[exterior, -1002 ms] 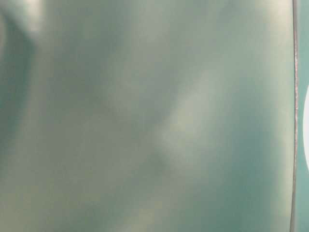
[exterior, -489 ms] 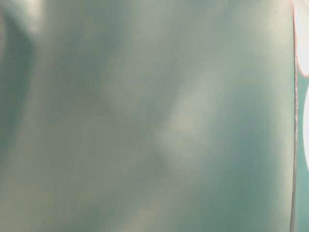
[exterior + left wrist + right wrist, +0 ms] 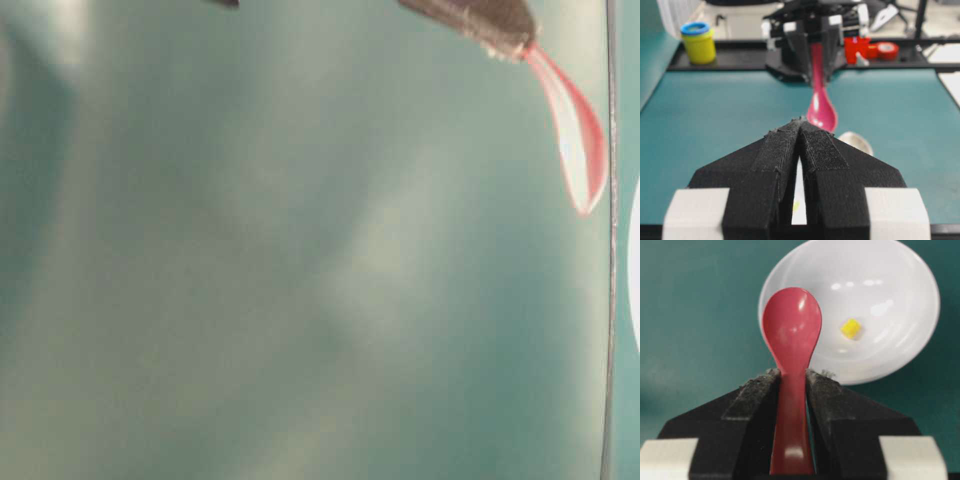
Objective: Scoop the yellow hexagonal prism block from the bowl with a spoon using the right arm.
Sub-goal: 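Lift the pink spoon and carry it over the white bowl, then lower the spoon bowl into the white bowl beside the yellow block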
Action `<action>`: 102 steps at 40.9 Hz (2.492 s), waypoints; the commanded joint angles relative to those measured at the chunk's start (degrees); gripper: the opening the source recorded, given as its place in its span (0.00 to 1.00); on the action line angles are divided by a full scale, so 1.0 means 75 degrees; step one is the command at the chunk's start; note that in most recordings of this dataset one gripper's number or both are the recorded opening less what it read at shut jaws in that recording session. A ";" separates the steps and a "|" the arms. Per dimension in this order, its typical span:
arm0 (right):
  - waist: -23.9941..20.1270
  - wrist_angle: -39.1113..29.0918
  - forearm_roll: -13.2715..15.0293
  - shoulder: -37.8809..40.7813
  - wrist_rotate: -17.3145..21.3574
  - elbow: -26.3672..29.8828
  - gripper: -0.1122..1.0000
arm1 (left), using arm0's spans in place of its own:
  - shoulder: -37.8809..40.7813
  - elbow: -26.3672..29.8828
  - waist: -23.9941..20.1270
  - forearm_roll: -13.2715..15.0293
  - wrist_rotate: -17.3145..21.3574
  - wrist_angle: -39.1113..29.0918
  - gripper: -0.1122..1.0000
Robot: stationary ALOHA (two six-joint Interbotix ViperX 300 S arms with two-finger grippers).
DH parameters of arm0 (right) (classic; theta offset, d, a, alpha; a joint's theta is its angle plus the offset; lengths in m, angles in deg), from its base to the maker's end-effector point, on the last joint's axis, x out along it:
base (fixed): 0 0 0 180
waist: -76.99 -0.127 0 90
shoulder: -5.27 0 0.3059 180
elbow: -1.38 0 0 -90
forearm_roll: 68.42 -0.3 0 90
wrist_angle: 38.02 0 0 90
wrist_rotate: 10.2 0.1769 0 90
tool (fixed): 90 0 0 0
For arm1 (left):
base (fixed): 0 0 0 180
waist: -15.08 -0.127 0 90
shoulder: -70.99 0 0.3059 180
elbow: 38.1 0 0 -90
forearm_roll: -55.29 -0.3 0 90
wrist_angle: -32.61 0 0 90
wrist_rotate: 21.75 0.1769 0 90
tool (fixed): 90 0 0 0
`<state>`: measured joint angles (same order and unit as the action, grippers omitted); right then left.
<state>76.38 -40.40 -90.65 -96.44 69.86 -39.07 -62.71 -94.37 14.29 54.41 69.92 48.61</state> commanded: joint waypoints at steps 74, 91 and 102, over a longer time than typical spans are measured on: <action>0.0785 -0.4664 0.2109 0.3070 0.2004 0.3363 0.32 | 0.0059 0.0164 -0.0023 -0.0023 0.0012 0.0094 0.09; 0.0633 -0.4465 0.2109 0.3586 0.1922 0.3926 0.32 | 0.0047 0.0164 -0.0023 -0.0023 0.0000 0.0047 0.09; 0.0633 -0.3973 0.2145 0.3645 0.1922 0.3996 0.32 | 0.0047 0.0164 -0.0023 -0.0023 0.0000 0.0035 0.09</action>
<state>81.12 -71.51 -74.75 -68.41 84.37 -10.42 -62.71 -94.37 14.29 54.41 69.92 48.69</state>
